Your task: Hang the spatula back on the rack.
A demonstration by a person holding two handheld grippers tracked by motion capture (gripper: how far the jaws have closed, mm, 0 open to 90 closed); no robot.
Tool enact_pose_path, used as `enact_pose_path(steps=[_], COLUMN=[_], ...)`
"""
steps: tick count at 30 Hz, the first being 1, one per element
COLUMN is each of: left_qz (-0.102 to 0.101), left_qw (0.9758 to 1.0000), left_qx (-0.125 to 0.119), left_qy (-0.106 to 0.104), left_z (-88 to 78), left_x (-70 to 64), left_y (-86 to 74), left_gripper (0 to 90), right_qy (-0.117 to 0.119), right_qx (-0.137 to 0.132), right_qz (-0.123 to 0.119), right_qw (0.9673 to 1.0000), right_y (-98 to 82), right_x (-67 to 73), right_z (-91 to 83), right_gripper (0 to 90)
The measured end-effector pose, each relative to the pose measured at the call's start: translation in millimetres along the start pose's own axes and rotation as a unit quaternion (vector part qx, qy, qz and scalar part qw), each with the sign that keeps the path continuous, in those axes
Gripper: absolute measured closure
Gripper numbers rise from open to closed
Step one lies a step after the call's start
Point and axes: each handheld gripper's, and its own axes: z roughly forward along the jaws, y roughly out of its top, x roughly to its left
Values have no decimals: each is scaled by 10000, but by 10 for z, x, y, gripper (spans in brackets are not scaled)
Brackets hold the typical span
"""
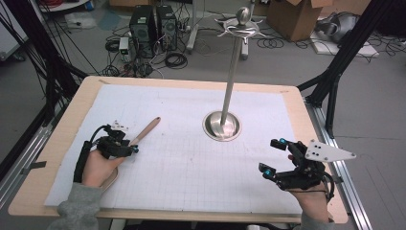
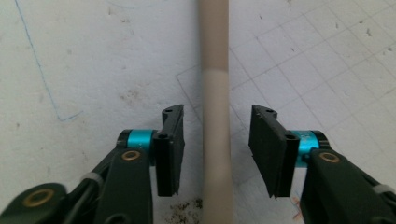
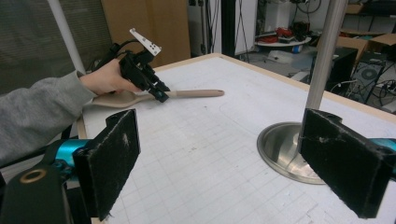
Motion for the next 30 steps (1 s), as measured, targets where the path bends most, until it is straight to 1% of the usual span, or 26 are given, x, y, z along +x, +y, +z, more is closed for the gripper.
enact_pose_path(steps=[1, 3, 6, 8, 11, 13, 18, 19, 24, 30], left_qz=[-5, 1, 22, 22, 23, 12, -21, -60, -105, -149], left_qw=[10000, 10000, 10000, 10000, 10000, 9999, 10000, 9999, 9998, 9998], left_qx=[-3, -2, 6, 18, 24, 32, 48, 41, 34, 35], left_qy=[-3, -30, -51, -69, -94, -114, -78, -87, -139, -129], left_z=[0, -5, -9, -13, -15, -17, -18, -17, -17, -18], left_x=[2, 5, 16, 29, 36, 38, 30, 31, 49, 49], left_y=[-1, -2, -5, -6, -9, -10, -8, -9, -11, -11], left_gripper=[586, 616, 646, 675, 736, 765, 774, 775, 776, 777], right_qy=[4, 17, 49, 57, 25, 8, -18, -10, 53, 88], right_qx=[-11, 42, 80, 135, 183, 159, 114, 127, 254, 294], right_qz=[-51, -12, -51, -35, -44, -30, -40, -18, -7, -14], right_qw=[10000, 10000, 9999, 9999, 9998, 9999, 9999, 9999, 9997, 9995], right_y=[-2, -3, -3, -9, -21, -24, -22, -23, -39, -47], right_x=[-9, 0, 6, 12, 5, 0, -4, -2, -5, -8], right_z=[12, 30, 56, 64, 59, 44, 25, 29, 85, 111], right_gripper=[116, 116, 116, 116, 116, 116, 116, 116, 116, 116])
